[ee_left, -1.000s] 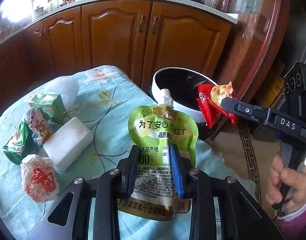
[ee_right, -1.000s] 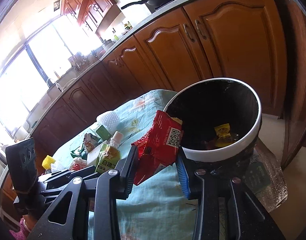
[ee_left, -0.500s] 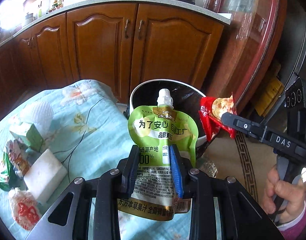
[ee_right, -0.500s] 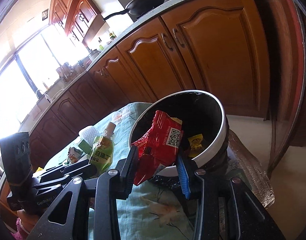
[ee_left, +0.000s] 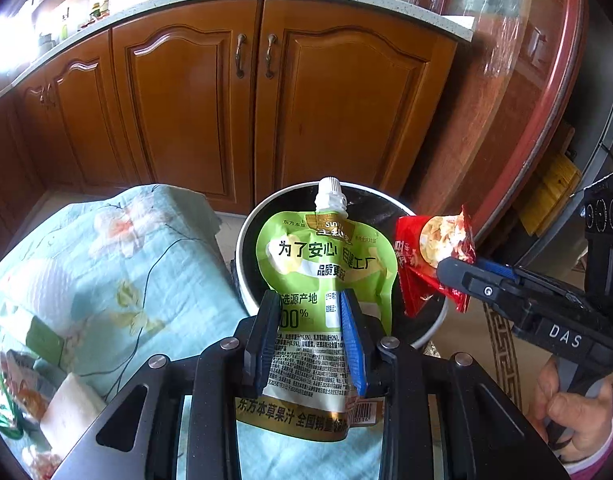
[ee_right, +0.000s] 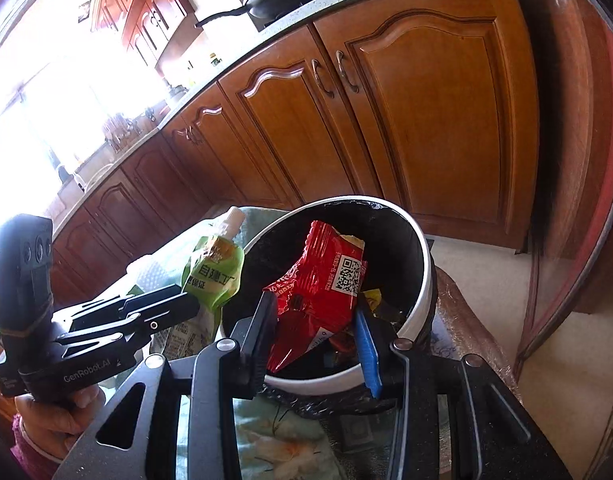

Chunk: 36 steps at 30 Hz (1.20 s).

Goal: Collect trash
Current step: 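Carry the pouch and bag over the white bin and open both tools, then withdraw both tools from the bin back toward the table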

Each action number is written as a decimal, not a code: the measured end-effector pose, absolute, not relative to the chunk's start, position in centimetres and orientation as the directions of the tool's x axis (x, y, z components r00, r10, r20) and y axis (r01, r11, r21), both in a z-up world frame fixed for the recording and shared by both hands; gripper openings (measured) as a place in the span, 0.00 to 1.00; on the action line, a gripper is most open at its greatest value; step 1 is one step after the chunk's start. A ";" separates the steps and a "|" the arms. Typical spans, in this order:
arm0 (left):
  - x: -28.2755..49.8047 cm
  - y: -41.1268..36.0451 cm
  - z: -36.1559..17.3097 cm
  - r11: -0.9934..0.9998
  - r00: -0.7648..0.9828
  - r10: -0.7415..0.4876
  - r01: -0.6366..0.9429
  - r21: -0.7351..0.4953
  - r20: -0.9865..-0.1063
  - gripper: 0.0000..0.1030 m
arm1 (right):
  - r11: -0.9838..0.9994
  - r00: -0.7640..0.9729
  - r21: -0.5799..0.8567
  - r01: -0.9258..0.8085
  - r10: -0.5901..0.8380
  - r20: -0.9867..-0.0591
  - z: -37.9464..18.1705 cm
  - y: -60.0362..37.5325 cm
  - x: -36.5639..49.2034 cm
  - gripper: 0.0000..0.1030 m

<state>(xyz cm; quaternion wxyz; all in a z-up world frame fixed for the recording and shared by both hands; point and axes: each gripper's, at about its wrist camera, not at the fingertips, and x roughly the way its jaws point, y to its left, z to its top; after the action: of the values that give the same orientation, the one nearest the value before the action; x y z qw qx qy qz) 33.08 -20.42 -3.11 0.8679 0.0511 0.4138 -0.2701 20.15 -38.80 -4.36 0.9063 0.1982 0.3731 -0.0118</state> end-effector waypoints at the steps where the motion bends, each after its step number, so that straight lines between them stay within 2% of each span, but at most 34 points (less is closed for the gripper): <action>1: 33.5 -20.6 -3.2 0.849 0.508 -0.425 0.511 -0.135 -0.749 0.28 | 0.924 0.717 0.344 0.169 0.124 -0.686 -4.4 -38.9 20.4 0.37; 12: 35.5 -23.3 -4.4 0.852 0.480 -0.402 0.509 -0.126 -0.780 0.31 | 0.933 0.681 0.316 0.175 0.117 -0.723 -5.3 -39.6 21.7 0.37; 16: 35.9 -24.1 -4.5 0.855 0.475 -0.398 0.501 -0.130 -0.785 0.39 | 0.932 0.670 0.319 0.172 0.127 -0.731 -5.6 -39.9 22.2 0.42; 21: 36.3 -23.9 -4.3 0.863 0.481 -0.397 0.486 -0.139 -0.782 0.42 | 0.925 0.669 0.334 0.182 0.133 -0.732 -5.8 -40.2 22.2 0.50; 22: 36.3 -23.9 -4.3 0.867 0.486 -0.391 0.480 -0.136 -0.781 0.47 | 0.923 0.671 0.338 0.184 0.134 -0.730 -5.8 -40.3 22.1 0.54; 24: 36.2 -23.7 -4.3 0.870 0.494 -0.392 0.474 -0.138 -0.776 0.52 | 0.919 0.676 0.346 0.187 0.135 -0.724 -5.7 -40.4 21.8 0.58; 28: 35.4 -22.7 -4.1 0.875 0.511 -0.398 0.460 -0.149 -0.761 0.53 | 0.911 0.688 0.365 0.191 0.141 -0.712 -5.5 -40.2 21.0 0.59; 30: 34.6 -21.9 -4.0 0.878 0.527 -0.405 0.451 -0.159 -0.747 0.57 | 0.907 0.696 0.376 0.188 0.148 -0.703 -5.2 -39.8 20.6 0.66; 32: 33.6 -20.8 -4.1 0.885 0.545 -0.407 0.434 -0.170 -0.733 0.62 | 0.901 0.709 0.394 0.182 0.158 -0.688 -5.1 -39.3 20.1 0.85; 34: 32.6 -19.7 -4.3 0.892 0.558 -0.405 0.416 -0.178 -0.724 0.65 | 0.897 0.718 0.405 0.174 0.166 -0.676 -5.0 -38.7 19.8 0.91; 36: 31.6 -18.6 -4.6 0.899 0.568 -0.399 0.398 -0.184 -0.720 0.66 | 0.898 0.722 0.408 0.164 0.172 -0.670 -4.8 -37.9 19.5 0.90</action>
<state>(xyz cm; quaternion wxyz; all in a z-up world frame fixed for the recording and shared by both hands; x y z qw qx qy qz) 31.60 -18.58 -4.57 0.8853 -0.0006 0.4069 -0.2251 19.46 -37.91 -4.84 0.9001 0.2255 0.3727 0.0020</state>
